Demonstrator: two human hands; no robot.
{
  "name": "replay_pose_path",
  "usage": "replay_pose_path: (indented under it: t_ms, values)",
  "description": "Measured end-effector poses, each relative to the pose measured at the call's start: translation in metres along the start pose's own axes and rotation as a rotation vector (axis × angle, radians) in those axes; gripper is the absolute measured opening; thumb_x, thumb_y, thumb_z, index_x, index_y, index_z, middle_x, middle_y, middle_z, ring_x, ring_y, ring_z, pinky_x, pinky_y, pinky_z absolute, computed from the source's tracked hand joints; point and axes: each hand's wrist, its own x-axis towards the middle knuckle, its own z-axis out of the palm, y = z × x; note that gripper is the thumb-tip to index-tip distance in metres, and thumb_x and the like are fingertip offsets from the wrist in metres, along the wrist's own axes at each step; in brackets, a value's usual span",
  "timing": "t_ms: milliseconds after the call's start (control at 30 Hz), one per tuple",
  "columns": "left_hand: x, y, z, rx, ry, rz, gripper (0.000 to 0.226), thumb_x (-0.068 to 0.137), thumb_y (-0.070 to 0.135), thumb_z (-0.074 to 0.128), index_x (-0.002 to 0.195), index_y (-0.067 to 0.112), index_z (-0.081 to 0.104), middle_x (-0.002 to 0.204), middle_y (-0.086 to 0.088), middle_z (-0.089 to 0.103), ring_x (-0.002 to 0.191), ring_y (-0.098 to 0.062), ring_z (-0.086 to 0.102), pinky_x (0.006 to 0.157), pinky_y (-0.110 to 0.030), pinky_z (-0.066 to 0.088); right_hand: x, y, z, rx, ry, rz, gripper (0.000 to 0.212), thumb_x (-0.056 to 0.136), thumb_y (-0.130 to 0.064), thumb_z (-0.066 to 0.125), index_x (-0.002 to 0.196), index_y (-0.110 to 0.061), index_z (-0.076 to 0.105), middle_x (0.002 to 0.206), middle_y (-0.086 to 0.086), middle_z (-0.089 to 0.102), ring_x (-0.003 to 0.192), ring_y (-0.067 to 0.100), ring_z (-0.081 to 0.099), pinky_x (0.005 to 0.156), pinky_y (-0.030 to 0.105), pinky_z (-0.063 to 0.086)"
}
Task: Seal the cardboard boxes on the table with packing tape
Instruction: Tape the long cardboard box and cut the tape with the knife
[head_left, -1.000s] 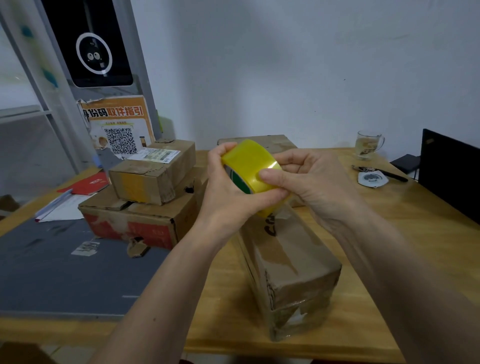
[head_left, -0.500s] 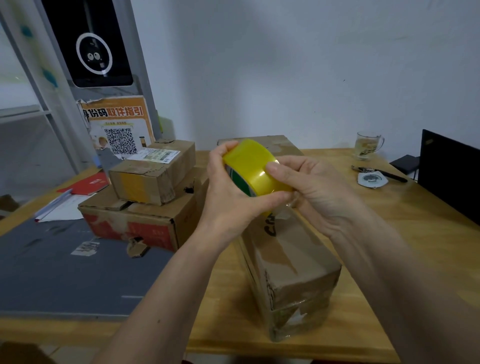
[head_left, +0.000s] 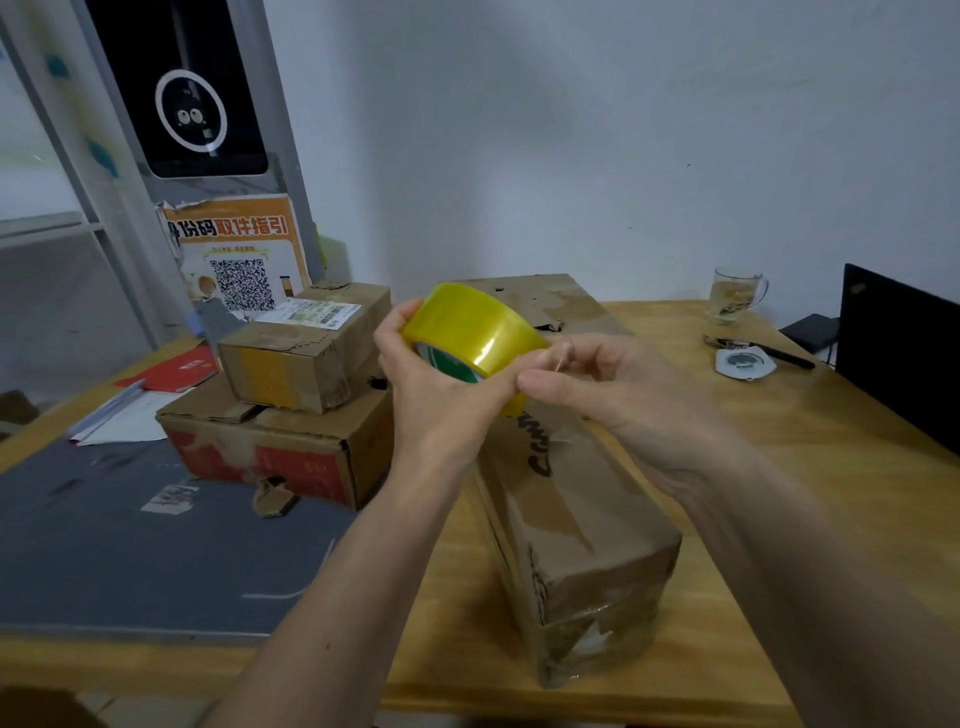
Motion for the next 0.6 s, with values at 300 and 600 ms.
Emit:
replay_pose_path:
  t_ms: [300,600]
  values:
    - [0.003,0.001,-0.007,-0.257,-0.144,-0.120,0.110,0.042,0.041,0.094,0.134,0.038,0.033,0.130,-0.005,0.055,0.117,-0.025,0.061,0.091,-0.051,0.056,-0.001,-0.006,0.004,0.038,0.064,-0.094,0.017,0.079,-0.017,0.069,0.089,-0.005,0.074,0.091,0.012,0.074,0.090,0.024,0.068,0.079,0.025,0.054]
    - [-0.001,0.006,-0.009,-0.641,-0.334,-0.338,0.110,0.047,0.054,0.094,0.138,0.021,0.042,0.124,-0.013,0.057,0.116,-0.034,0.059,0.091,-0.055,0.050,-0.003,-0.018,0.020,-0.128,0.131,-0.164,0.013,0.089,-0.017,0.067,0.079,-0.014,0.074,0.079,0.003,0.073,0.075,0.016,0.066,0.063,0.029,0.053]
